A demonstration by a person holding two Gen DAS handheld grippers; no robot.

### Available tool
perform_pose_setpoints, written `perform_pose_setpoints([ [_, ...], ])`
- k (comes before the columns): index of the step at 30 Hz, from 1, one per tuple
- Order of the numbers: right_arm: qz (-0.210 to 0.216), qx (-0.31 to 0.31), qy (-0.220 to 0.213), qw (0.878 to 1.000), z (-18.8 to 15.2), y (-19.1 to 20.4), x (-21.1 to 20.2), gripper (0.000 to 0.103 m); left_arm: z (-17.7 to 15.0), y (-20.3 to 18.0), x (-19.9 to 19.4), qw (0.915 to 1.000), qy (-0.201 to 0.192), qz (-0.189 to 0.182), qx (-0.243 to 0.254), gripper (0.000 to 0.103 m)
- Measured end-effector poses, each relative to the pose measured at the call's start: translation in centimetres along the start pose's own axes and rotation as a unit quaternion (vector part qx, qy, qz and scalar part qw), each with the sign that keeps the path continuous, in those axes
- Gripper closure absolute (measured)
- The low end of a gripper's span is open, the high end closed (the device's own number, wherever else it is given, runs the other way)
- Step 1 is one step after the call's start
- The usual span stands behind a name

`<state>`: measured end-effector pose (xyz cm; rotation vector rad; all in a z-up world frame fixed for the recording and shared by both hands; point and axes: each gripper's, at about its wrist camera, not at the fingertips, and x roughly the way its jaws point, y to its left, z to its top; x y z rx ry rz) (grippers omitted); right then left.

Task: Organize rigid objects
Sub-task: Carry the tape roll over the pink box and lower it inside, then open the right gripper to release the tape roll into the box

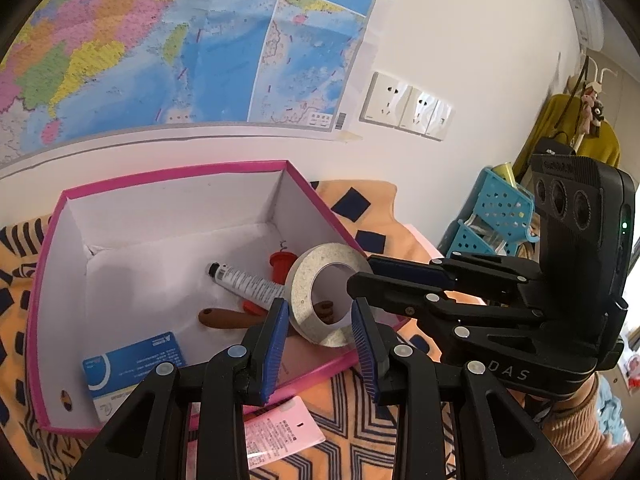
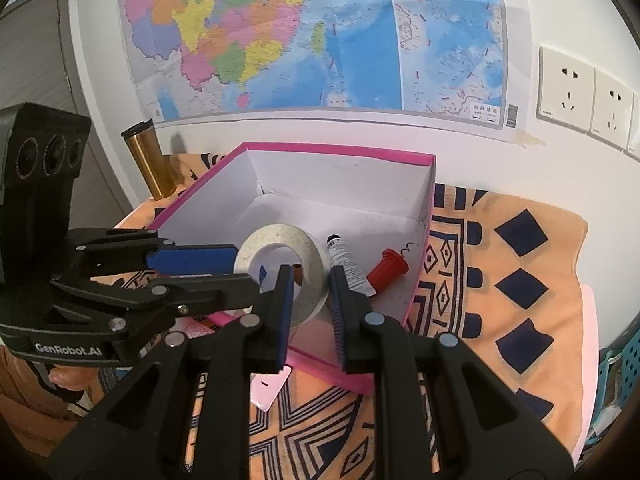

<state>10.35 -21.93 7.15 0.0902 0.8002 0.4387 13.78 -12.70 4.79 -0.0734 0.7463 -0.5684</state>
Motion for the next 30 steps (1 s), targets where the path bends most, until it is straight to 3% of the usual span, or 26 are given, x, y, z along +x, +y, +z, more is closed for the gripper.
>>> perform_pose_setpoints([
  [15, -0.010, 0.016, 0.013, 1.000, 0.7, -1.6, 1.5, 0.083, 0.9, 1.0, 2.1, 0.9996, 0.021, -0.004, -0.020, 0.071],
  [30, -0.038, 0.007, 0.057, 0.998, -0.1, -1.6, 3.7, 0.081, 0.7, 2.4, 4.4, 0.9975, 0.054, -0.007, -0.045, 0.071],
])
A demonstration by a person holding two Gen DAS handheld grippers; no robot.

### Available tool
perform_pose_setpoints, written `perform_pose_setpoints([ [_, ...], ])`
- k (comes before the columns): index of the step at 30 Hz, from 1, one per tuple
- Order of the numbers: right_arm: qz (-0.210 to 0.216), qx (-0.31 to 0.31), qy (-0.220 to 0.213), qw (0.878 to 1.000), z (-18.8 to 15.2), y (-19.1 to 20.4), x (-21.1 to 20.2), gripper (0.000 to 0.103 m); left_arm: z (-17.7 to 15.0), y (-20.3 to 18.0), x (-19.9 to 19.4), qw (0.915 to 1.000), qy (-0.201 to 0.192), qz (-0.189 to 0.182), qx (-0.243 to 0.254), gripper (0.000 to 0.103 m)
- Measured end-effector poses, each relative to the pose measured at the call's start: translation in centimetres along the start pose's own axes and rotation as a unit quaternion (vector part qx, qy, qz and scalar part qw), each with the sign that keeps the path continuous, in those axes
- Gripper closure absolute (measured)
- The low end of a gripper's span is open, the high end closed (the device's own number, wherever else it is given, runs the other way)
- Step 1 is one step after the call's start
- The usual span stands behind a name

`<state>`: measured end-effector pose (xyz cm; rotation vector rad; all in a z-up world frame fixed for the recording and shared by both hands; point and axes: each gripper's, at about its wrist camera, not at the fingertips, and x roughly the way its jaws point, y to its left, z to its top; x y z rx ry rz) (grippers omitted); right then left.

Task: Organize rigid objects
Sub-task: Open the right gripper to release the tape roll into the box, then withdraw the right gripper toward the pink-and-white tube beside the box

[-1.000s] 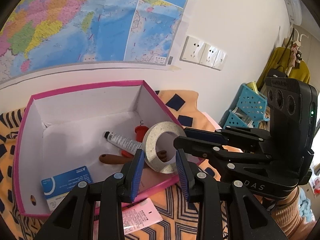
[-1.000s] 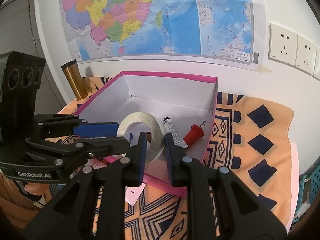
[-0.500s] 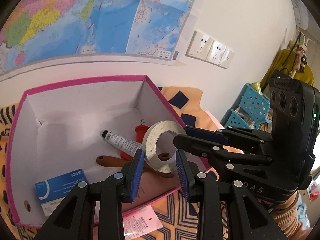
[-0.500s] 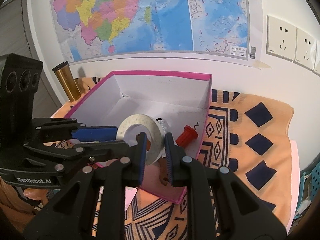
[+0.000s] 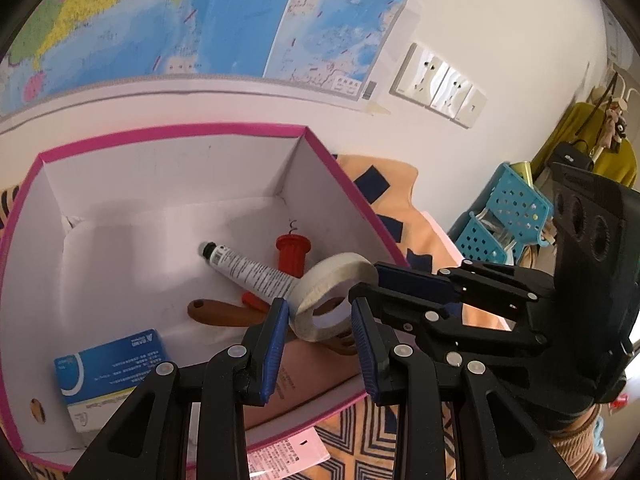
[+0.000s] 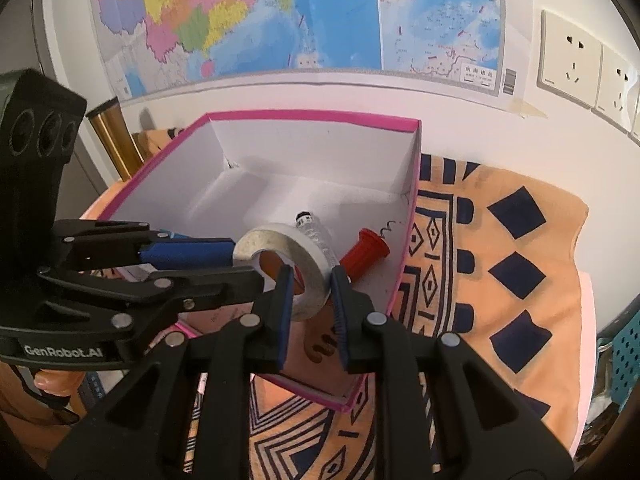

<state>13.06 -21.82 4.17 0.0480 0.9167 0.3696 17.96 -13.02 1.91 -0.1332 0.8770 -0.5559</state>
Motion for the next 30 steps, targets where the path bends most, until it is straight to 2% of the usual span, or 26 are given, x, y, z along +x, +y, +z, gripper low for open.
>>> perform_pose_setpoints([
  [2, -0.009, -0.001, 0.002, 1.000, 0.0, 0.1, 0.1, 0.080, 0.1, 0.3, 0.3, 1.0000, 0.003, -0.003, -0.006, 0.071],
  [5, -0.035, 0.002, -0.002, 0.999, 0.0, 0.0, 0.1, 0.071, 0.1, 0.7, 0.4, 0.9999, 0.002, 0.003, -0.013, 0.071],
  [7, -0.035, 0.009, -0.008, 0.999, -0.1, -0.3, -0.1, 0.067, 0.0, 0.8, 0.3, 0.9999, 0.000, 0.005, -0.013, 0.071],
  [12, -0.027, 0.018, -0.022, 0.999, -0.7, -0.4, -0.9, 0.067, -1.2, 0.6, -1.8, 0.9992, -0.034, 0.019, 0.007, 0.071],
  [14, -0.022, 0.020, -0.030, 0.999, -1.0, -0.2, -1.4, 0.067, -2.0, 0.4, -3.1, 0.9980, -0.054, 0.027, 0.018, 0.067],
  [16, -0.015, 0.023, -0.037, 0.999, -1.4, 0.0, -2.1, 0.066, -2.8, 0.5, -4.6, 0.9963, -0.074, 0.037, 0.026, 0.065],
  [20, 0.012, 0.024, -0.057, 0.998, -2.6, 0.8, -3.7, 0.064, -4.7, 1.5, -8.5, 0.9923, -0.114, 0.035, 0.034, 0.059],
  [24, 0.054, 0.018, -0.068, 0.996, -4.1, 2.2, -5.1, 0.061, -6.9, 2.6, -11.6, 0.9881, -0.142, 0.048, 0.036, 0.053],
  [27, 0.086, 0.017, -0.059, 0.994, -5.3, 3.3, -5.0, 0.056, -8.5, 3.6, -12.6, 0.9876, -0.140, 0.063, 0.033, 0.051],
  [30, 0.099, 0.025, -0.040, 0.994, -6.5, 3.9, -4.0, 0.056, -9.8, 4.6, -12.6, 0.9882, -0.126, 0.082, 0.028, 0.051],
])
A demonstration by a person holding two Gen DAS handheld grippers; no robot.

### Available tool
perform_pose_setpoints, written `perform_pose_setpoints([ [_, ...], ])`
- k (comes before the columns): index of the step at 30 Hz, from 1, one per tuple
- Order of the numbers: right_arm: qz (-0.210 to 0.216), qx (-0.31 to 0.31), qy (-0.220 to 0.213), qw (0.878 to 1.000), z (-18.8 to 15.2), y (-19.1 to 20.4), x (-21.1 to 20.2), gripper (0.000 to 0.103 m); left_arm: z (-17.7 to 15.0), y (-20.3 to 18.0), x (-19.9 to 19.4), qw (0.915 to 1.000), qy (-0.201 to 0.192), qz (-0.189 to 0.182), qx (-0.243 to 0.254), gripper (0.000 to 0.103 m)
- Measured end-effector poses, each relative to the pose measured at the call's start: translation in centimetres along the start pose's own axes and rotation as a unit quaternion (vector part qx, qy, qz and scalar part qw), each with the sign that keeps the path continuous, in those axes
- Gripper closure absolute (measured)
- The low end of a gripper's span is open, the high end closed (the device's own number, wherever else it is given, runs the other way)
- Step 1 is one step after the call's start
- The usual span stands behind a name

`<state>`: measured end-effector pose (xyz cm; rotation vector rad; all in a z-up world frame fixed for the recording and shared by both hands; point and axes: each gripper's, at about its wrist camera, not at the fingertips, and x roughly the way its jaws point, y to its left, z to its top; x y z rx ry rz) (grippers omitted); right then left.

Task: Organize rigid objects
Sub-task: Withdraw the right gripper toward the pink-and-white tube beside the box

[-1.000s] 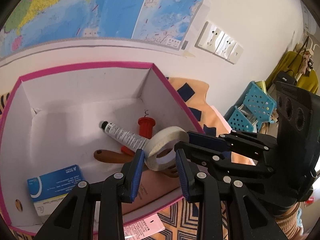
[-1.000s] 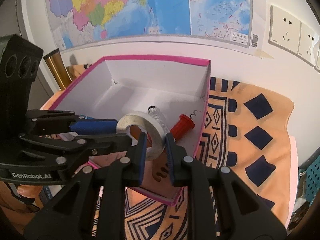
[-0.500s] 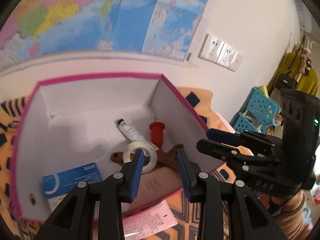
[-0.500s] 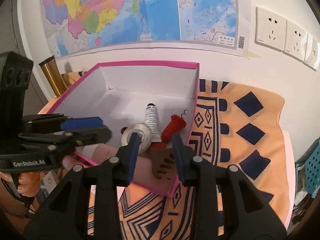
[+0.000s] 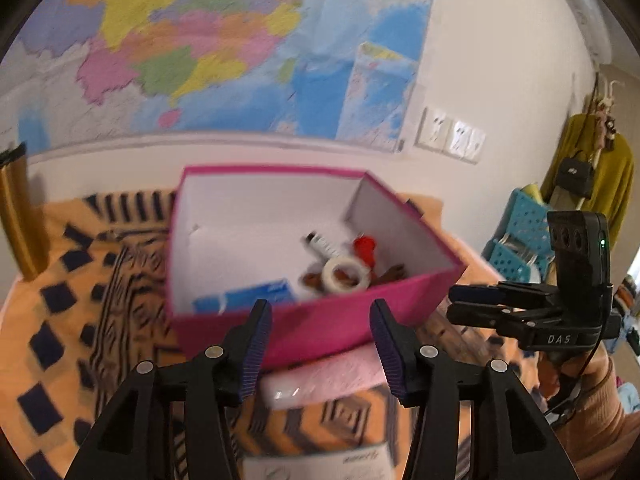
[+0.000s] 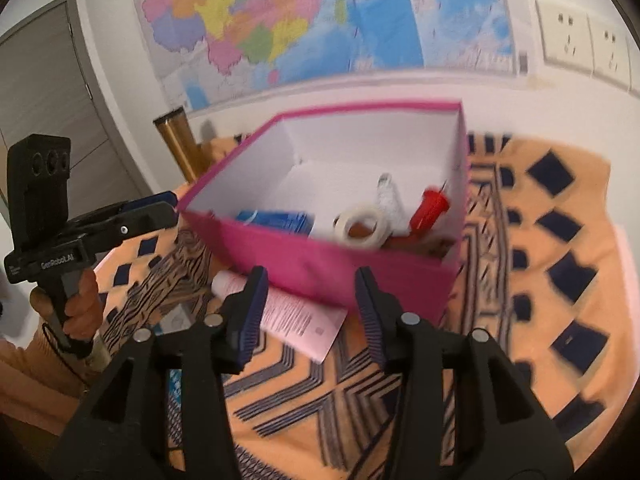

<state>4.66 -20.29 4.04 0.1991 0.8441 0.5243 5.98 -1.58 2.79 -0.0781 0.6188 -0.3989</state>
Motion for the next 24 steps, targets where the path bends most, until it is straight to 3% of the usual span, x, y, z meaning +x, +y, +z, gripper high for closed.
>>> perform_pose_setpoints([
  [9, 0.011, 0.044, 0.060, 0.997, -3.2, -0.4, 4.2, 0.056, -3.9, 1.3, 2.4, 0.9968, 0.064, 0.044, -0.017, 0.051],
  [24, 0.002, 0.081, 0.074, 0.994, -3.6, -1.5, 7.3, 0.055, -5.3, 0.7, 5.2, 0.9937, 0.107, 0.026, -0.024, 0.054],
])
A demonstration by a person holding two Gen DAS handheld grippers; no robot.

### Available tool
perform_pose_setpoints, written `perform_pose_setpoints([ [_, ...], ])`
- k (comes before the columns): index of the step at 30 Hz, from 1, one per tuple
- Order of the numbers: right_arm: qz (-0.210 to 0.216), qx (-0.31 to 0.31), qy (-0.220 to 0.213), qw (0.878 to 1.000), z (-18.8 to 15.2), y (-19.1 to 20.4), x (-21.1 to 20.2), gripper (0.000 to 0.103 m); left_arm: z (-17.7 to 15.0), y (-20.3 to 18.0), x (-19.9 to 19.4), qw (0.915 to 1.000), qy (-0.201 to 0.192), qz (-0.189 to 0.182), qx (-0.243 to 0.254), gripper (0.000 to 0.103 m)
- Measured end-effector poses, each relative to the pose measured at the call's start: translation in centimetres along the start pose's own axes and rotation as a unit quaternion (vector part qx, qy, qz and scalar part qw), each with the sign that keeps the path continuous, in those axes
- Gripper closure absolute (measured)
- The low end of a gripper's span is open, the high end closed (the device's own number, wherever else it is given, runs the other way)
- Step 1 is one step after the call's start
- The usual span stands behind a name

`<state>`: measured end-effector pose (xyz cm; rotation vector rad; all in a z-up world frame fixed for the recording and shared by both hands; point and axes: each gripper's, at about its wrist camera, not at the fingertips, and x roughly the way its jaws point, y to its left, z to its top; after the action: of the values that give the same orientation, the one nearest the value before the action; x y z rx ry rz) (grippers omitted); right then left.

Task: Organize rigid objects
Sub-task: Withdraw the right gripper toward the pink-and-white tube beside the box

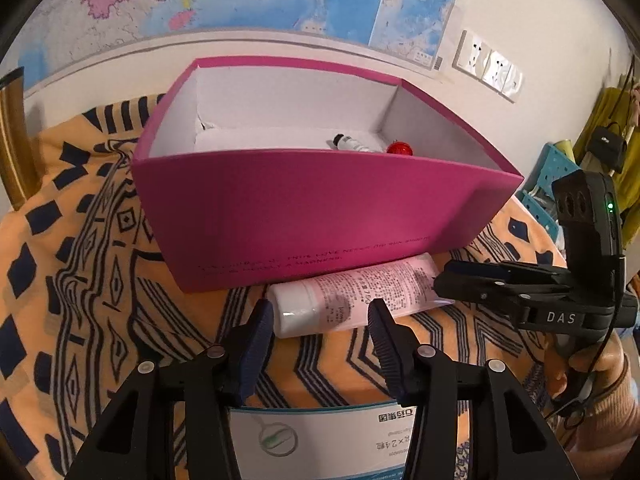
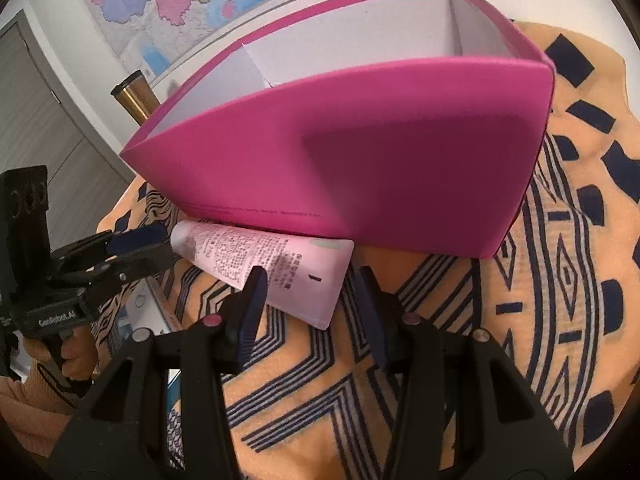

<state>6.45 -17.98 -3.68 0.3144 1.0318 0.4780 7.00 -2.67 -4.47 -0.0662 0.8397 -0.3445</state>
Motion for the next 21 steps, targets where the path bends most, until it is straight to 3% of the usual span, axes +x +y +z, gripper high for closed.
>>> perform_pose_setpoints([
  [21, 0.007, -0.002, -0.009, 1.000, -0.3, 0.0, -0.6, 0.054, -0.1, -1.0, -0.2, 0.9999, 0.009, -0.008, 0.006, 0.053],
])
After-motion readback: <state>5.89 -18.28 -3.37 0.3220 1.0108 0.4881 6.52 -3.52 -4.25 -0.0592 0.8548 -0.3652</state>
